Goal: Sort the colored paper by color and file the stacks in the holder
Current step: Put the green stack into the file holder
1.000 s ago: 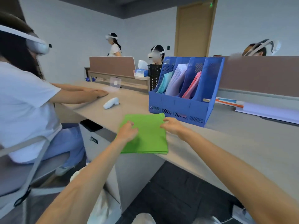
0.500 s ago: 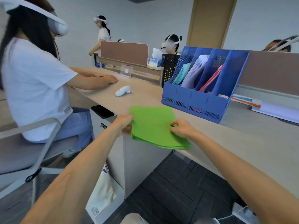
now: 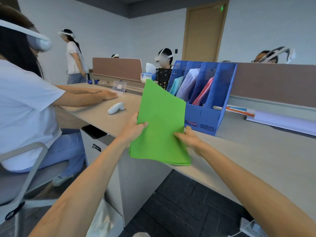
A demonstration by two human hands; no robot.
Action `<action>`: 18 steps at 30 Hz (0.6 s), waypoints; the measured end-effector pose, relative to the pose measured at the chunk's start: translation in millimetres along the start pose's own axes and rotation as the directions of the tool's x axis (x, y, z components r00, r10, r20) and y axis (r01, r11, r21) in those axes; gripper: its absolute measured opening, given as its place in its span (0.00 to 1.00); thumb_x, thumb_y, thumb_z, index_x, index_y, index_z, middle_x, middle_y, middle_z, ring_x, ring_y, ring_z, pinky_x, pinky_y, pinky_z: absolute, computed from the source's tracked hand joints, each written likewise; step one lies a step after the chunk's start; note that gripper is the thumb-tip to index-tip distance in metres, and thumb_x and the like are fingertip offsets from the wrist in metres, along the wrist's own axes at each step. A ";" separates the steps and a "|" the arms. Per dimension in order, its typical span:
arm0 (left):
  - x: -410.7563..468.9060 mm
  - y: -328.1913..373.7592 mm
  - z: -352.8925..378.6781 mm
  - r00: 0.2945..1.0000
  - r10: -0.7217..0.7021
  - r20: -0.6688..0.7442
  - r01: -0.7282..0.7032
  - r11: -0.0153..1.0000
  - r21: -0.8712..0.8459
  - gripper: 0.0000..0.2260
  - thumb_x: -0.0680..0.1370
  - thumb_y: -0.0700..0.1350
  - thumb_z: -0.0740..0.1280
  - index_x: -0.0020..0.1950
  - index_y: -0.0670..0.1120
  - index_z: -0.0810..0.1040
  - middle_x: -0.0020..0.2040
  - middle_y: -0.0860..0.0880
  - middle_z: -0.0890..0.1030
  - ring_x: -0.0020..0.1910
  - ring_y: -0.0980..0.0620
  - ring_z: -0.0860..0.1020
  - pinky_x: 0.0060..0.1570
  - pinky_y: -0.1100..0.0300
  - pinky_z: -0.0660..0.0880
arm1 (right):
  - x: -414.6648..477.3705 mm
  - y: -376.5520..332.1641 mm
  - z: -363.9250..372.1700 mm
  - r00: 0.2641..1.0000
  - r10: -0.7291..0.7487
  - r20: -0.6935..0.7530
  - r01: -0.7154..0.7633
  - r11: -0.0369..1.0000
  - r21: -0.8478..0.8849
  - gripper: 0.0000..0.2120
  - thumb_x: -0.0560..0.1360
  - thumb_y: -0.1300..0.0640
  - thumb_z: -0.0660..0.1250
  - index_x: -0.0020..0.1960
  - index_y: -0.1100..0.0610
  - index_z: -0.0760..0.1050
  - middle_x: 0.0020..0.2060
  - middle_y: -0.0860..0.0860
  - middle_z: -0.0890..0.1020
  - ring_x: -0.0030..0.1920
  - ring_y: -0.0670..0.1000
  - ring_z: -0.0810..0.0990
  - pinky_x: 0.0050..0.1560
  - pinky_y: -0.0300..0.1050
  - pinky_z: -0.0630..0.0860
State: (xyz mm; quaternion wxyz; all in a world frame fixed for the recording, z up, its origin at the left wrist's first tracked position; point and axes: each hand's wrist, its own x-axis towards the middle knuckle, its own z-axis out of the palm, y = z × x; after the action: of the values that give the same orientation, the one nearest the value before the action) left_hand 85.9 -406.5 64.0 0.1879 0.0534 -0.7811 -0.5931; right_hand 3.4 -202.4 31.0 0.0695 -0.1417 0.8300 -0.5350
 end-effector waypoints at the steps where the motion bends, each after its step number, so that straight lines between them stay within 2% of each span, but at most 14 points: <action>1: -0.9 5.4 6.0 0.999 0.038 0.000 -0.038 0.999 -0.006 0.18 0.79 0.38 0.64 0.69 0.48 0.69 0.61 0.51 0.78 0.56 0.52 0.78 0.54 0.56 0.75 | 0.7 0.4 -7.1 0.999 0.018 -0.030 -0.016 0.997 0.070 0.23 0.78 0.54 0.66 0.69 0.58 0.63 0.63 0.50 0.74 0.60 0.51 0.74 0.61 0.44 0.70; 4: -1.6 21.2 26.3 0.990 0.141 -0.018 -0.141 0.990 -0.014 0.20 0.79 0.39 0.65 0.70 0.48 0.68 0.63 0.52 0.77 0.60 0.53 0.76 0.59 0.53 0.74 | -2.2 -4.9 -34.1 0.985 -0.002 -0.174 0.039 0.977 0.209 0.25 0.77 0.52 0.67 0.70 0.58 0.64 0.60 0.48 0.74 0.58 0.49 0.74 0.58 0.42 0.69; 6: 0.9 28.2 40.7 0.982 0.183 -0.048 -0.184 0.983 -0.023 0.20 0.79 0.40 0.65 0.71 0.49 0.68 0.63 0.53 0.77 0.61 0.53 0.75 0.61 0.52 0.73 | -6.0 -8.8 -55.0 0.957 -0.043 -0.288 0.129 0.949 0.287 0.19 0.77 0.56 0.67 0.66 0.57 0.68 0.59 0.49 0.77 0.53 0.48 0.77 0.52 0.39 0.73; 8: 2.1 34.7 57.0 0.976 0.205 -0.080 -0.208 0.977 -0.041 0.20 0.79 0.41 0.66 0.70 0.51 0.68 0.62 0.55 0.77 0.62 0.54 0.75 0.63 0.50 0.72 | -9.7 -10.8 -75.6 0.918 -0.100 -0.385 0.239 0.913 0.332 0.11 0.77 0.62 0.66 0.59 0.56 0.71 0.58 0.54 0.80 0.50 0.49 0.80 0.47 0.39 0.77; 10: 2.2 42.6 74.3 0.967 0.223 -0.121 -0.232 0.971 -0.065 0.19 0.79 0.41 0.66 0.68 0.52 0.69 0.61 0.55 0.77 0.61 0.53 0.75 0.63 0.49 0.72 | -16.4 -14.1 -93.7 0.877 -0.165 -0.452 0.326 0.894 0.307 0.09 0.77 0.65 0.64 0.54 0.53 0.71 0.56 0.56 0.81 0.51 0.51 0.81 0.50 0.45 0.79; 12: 2.4 51.4 92.0 0.956 0.252 -0.152 -0.266 0.961 -0.078 0.17 0.78 0.42 0.67 0.66 0.52 0.69 0.60 0.54 0.77 0.60 0.53 0.76 0.62 0.50 0.72 | -27.3 -20.1 -109.9 0.826 -0.242 -0.509 0.408 0.880 0.244 0.10 0.78 0.65 0.63 0.53 0.51 0.70 0.54 0.54 0.81 0.52 0.50 0.81 0.54 0.47 0.78; 15: 4.0 66.0 115.0 0.936 0.292 -0.198 -0.308 0.950 -0.057 0.17 0.76 0.42 0.69 0.62 0.53 0.70 0.57 0.54 0.78 0.56 0.53 0.77 0.59 0.55 0.73 | -43.9 -25.2 -131.4 0.744 -0.341 -0.575 0.499 0.856 0.137 0.10 0.79 0.66 0.62 0.55 0.53 0.69 0.51 0.50 0.81 0.52 0.46 0.80 0.56 0.43 0.76; 18: 0.3 80.1 134.7 0.924 0.310 -0.227 -0.331 0.941 -0.064 0.17 0.74 0.38 0.69 0.58 0.54 0.69 0.50 0.56 0.79 0.50 0.53 0.79 0.52 0.59 0.74 | -58.8 -21.6 -148.5 0.693 -0.395 -0.603 0.497 0.867 0.004 0.09 0.79 0.64 0.61 0.58 0.55 0.68 0.49 0.46 0.80 0.49 0.41 0.78 0.54 0.41 0.74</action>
State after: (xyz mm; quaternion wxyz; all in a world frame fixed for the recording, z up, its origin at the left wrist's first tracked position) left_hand 48.7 -261.2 109.5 0.3675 -0.0214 -0.7235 -0.5840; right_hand 23.0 -63.6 110.5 -0.3094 -0.1619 0.7025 -0.6201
